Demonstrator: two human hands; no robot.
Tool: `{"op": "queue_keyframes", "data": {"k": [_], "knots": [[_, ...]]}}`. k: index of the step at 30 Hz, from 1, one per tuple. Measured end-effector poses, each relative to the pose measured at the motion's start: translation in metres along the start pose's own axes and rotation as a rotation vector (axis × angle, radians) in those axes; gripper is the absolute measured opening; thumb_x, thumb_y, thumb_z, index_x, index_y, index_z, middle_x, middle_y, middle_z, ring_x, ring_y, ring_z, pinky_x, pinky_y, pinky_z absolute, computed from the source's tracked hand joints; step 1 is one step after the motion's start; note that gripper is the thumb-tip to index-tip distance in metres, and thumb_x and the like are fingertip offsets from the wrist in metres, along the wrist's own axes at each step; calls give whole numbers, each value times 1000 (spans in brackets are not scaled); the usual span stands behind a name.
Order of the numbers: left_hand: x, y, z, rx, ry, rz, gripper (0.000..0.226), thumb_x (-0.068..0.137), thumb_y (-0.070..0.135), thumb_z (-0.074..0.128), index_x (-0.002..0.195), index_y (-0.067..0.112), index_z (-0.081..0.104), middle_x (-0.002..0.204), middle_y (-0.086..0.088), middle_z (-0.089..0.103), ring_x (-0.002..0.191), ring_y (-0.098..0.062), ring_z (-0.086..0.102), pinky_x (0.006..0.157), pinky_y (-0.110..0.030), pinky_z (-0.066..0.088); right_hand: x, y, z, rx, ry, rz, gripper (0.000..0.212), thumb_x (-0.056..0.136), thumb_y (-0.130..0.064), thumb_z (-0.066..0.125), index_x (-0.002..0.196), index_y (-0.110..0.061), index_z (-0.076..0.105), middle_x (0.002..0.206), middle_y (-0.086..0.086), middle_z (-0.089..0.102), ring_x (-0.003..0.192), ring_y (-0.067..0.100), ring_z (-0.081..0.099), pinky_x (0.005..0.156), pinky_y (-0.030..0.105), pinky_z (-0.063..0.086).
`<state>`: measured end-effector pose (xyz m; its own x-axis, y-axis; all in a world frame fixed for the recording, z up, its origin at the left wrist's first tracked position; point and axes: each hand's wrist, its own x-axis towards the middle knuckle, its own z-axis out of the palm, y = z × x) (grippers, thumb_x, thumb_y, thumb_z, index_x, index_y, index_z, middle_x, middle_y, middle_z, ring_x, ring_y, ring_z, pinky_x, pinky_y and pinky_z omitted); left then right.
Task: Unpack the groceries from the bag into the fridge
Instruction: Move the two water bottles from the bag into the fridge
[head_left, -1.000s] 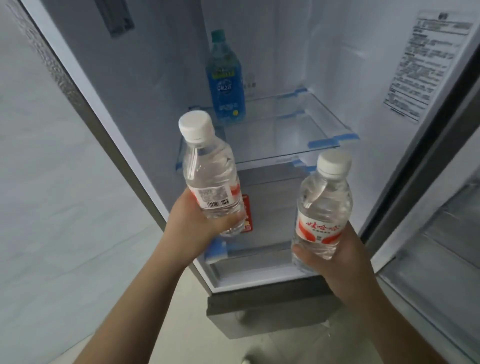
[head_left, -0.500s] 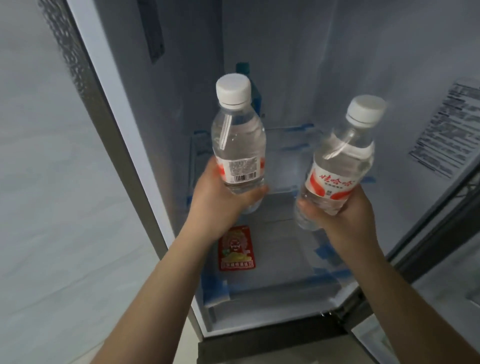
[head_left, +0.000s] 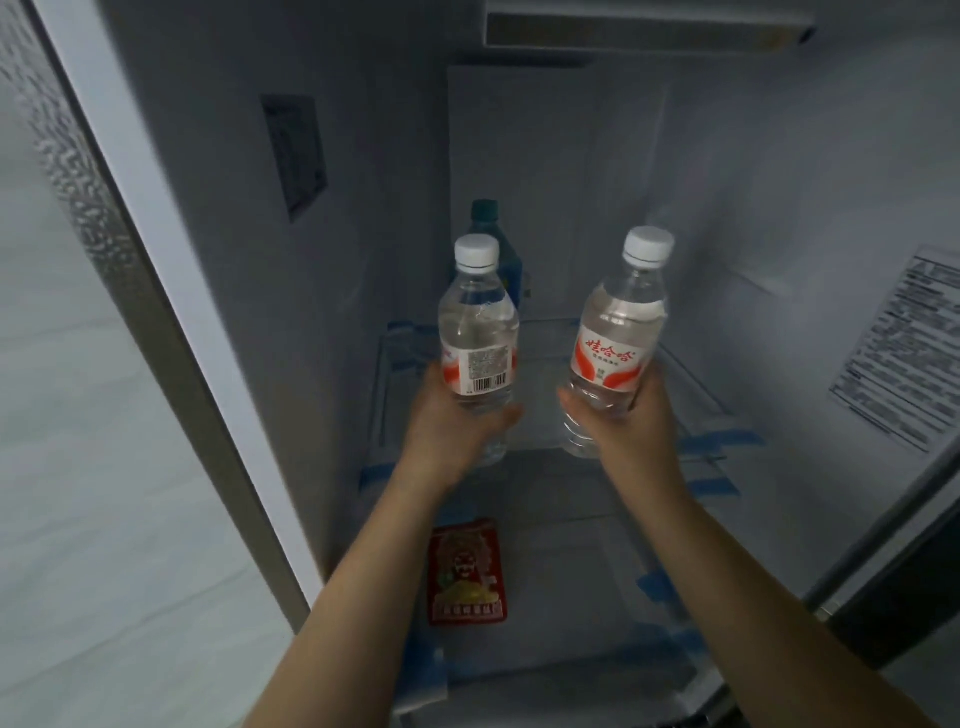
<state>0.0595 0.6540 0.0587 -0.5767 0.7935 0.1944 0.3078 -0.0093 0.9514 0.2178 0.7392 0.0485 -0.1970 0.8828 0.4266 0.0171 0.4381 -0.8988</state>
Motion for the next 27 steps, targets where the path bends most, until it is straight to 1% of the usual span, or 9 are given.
{"op": "queue_keyframes", "data": {"k": [4, 7, 11, 14, 17, 19, 22, 24, 27], "knots": [[14, -4, 9, 31, 26, -5, 63, 53, 44, 82, 110, 24, 64, 100, 4, 74, 93, -11, 71, 84, -48, 59, 11, 10, 2, 5, -6, 19, 54, 72, -22, 83, 117, -21, 52, 108, -9, 67, 97, 3, 65, 82, 25, 52], [20, -4, 14, 50, 31, 6, 50, 57, 34, 80, 104, 25, 68, 96, 5, 74, 90, -9, 71, 84, -44, 59, 21, 20, 5, -4, -11, 30, 54, 71, -21, 83, 116, -19, 53, 105, -10, 67, 94, 1, 64, 80, 23, 52], [31, -11, 21, 69, 62, 10, 50, 62, 29, 82, 108, 20, 65, 97, 6, 73, 88, -5, 70, 80, -38, 60, 33, 29, 15, -11, -57, 46, 55, 73, -23, 81, 119, -18, 51, 106, -13, 65, 94, -5, 61, 76, 15, 47], [37, -14, 28, 68, 59, 24, 46, 69, 24, 82, 110, 29, 59, 102, 10, 69, 93, 2, 66, 78, -19, 56, 44, 33, 24, 5, -59, 38, 59, 73, -20, 81, 123, -13, 49, 112, -3, 65, 98, 2, 62, 78, 15, 49], [45, -18, 37, 31, 91, 41, 48, 81, 12, 78, 114, 29, 48, 104, 17, 59, 90, 13, 56, 69, -1, 45, 55, 35, 33, 3, -90, 14, 58, 75, -14, 80, 122, -9, 48, 107, -4, 63, 91, -9, 58, 70, 2, 45], [50, -20, 40, 39, 125, 29, 59, 80, 17, 80, 126, 20, 43, 111, 14, 57, 97, 10, 54, 79, -6, 48, 62, 37, 37, 4, -117, 16, 57, 75, -11, 80, 122, -9, 47, 102, -9, 62, 84, -16, 58, 67, 0, 43], [57, -24, 47, 87, 238, 23, 72, 74, 33, 83, 133, 19, 43, 126, 0, 54, 114, -11, 54, 98, -36, 50, 74, 42, 42, 6, -155, 36, 63, 75, -13, 80, 127, -8, 45, 109, -3, 63, 89, -13, 60, 69, 2, 45], [61, -24, 49, 164, 302, 18, 76, 73, 36, 83, 135, 18, 43, 128, -5, 50, 120, -19, 48, 99, -39, 46, 81, 44, 43, 8, -181, 60, 67, 76, -15, 80, 130, -10, 41, 114, -1, 62, 91, -10, 59, 68, 2, 46], [68, -25, 50, 191, 310, 28, 76, 70, 40, 82, 133, 18, 46, 126, -4, 52, 119, -21, 50, 97, -43, 49, 90, 45, 45, -19, -201, 77, 67, 76, -16, 79, 130, -14, 39, 116, -4, 60, 94, -5, 58, 66, 5, 45]]}}
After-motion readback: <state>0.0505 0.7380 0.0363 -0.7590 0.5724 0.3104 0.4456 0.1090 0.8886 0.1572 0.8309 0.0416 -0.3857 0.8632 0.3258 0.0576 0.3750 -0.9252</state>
